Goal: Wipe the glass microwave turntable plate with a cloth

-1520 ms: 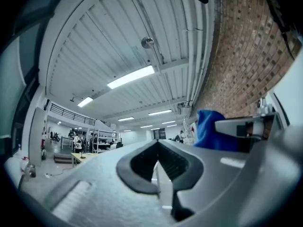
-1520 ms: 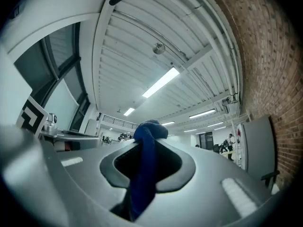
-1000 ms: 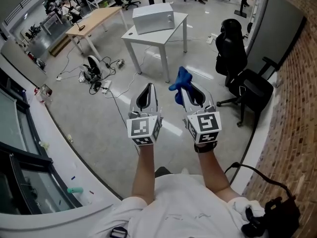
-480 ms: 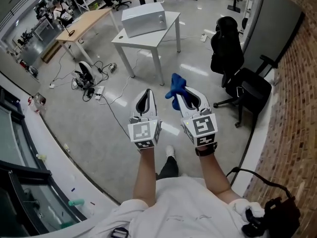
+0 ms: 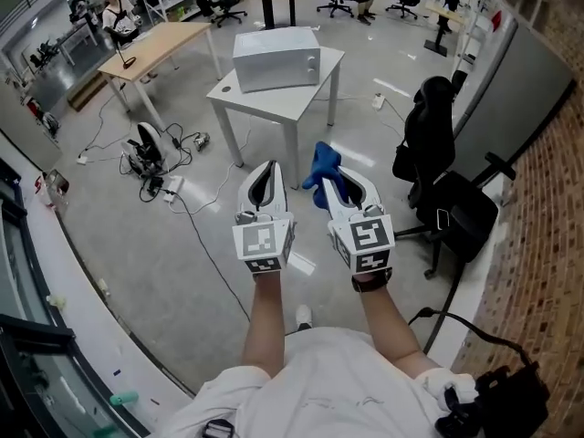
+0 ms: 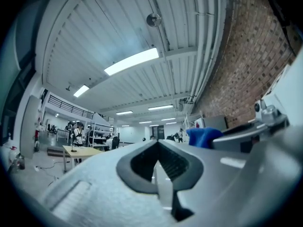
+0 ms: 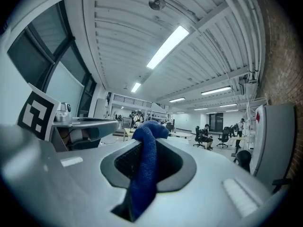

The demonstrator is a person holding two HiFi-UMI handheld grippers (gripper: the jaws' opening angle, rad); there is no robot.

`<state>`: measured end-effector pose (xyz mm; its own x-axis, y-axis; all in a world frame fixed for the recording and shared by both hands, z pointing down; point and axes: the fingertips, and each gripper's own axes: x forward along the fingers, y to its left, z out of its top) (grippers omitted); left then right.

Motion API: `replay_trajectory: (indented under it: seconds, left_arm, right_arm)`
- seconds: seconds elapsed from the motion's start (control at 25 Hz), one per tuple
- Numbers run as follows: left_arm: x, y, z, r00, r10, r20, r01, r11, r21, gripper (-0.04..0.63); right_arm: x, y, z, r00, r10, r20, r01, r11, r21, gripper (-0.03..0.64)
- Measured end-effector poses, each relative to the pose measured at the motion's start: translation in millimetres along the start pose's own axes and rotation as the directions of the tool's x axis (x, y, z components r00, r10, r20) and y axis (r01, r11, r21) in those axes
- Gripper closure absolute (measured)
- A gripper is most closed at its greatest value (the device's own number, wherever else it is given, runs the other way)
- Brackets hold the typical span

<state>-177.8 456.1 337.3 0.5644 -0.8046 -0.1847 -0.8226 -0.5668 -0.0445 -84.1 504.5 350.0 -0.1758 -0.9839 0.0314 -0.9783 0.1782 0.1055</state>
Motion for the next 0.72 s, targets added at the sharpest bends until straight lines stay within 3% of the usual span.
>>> replay_trajectory:
  seconds: [0.2,0.36,0.72]
  left_arm:
    - [38,40,-8,1.0,0.022,0.003,-0.022,1.0,0.006,0.594]
    - [67,64,-29,0.999,0.047,-0.015,-0.047,0.999,-0.008,0.594]
    - [178,86,-65,0.992,0.11,-0.062,-0.111,0.994,-0.003,0.594]
  right_arm:
    - [59,0,10,0.999,0.009,0.052,-0.01,1.0,0.018,0.552]
    - [92,-13,-6,0.998,-0.004,0.061,0.002,0.999,0.038,0.552]
    - [194,-100,-25,0.998,-0.001,0.07,-0.008,0.992,0.127,0.552]
